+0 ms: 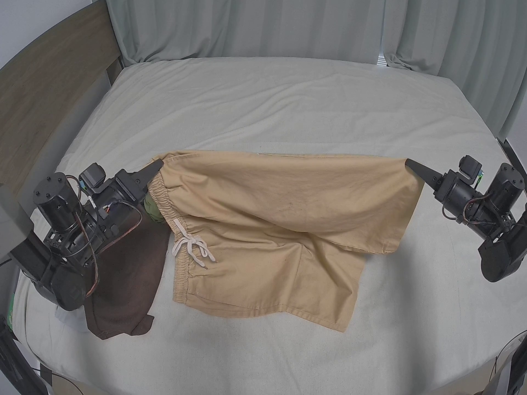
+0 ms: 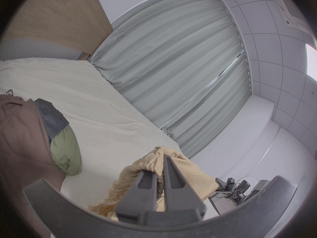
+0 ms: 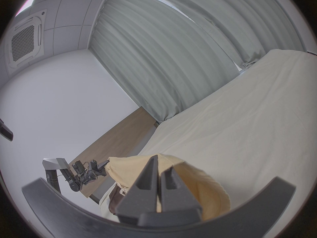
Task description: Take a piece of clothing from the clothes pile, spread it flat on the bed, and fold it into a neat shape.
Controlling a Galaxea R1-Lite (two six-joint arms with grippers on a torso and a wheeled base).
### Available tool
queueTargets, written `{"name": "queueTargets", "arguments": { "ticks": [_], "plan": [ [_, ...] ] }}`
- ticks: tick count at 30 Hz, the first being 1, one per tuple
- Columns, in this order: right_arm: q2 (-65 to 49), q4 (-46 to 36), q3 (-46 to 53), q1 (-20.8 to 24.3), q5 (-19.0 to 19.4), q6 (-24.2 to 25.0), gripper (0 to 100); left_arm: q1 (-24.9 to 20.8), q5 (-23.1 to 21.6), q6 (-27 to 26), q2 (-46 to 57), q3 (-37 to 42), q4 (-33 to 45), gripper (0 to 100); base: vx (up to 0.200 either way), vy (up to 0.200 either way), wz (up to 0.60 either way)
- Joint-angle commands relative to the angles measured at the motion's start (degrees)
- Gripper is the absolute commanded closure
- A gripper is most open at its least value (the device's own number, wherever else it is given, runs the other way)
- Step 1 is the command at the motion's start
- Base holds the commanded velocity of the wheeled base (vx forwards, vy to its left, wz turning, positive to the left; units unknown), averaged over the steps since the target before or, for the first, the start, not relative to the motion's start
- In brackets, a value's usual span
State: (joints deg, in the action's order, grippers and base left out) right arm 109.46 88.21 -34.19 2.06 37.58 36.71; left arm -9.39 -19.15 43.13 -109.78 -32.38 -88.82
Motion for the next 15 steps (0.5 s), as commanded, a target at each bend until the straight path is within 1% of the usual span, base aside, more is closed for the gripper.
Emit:
{"name": "queueTargets", "arguments": {
  "ticks": [1, 6, 10, 14, 15],
  "plan": [
    [2.7, 0.0, -2.2, 0.0, 0.0, -0.1, 100, 0.0, 0.2, 0.0, -1.9, -1.4, 0.0, 100, 0.0, 0.0, 0.0],
    [5.1, -0.1, -5.2, 0.1, -0.1, -0.1, 100, 0.0, 0.2, 0.2, -3.3, -2.3, 0.0, 100, 0.0, 0.0, 0.0],
    [5.8, -0.1, -5.8, 0.4, 0.2, -0.1, 100, 0.1, 0.2, 0.0, -4.1, -3.0, 0.0, 100, 0.0, 0.0, 0.0],
    [5.7, -0.1, -5.5, 0.6, 0.3, 0.9, 100, 0.1, 0.2, 0.1, -4.1, -2.7, 0.0, 100, 0.0, 0.0, 0.0],
    [5.5, -0.1, -5.4, 0.6, 0.5, 1.8, 100, 0.1, 0.2, 0.1, -4.0, -2.5, 0.0, 100, 0.0, 0.0, 0.0]
  ]
}}
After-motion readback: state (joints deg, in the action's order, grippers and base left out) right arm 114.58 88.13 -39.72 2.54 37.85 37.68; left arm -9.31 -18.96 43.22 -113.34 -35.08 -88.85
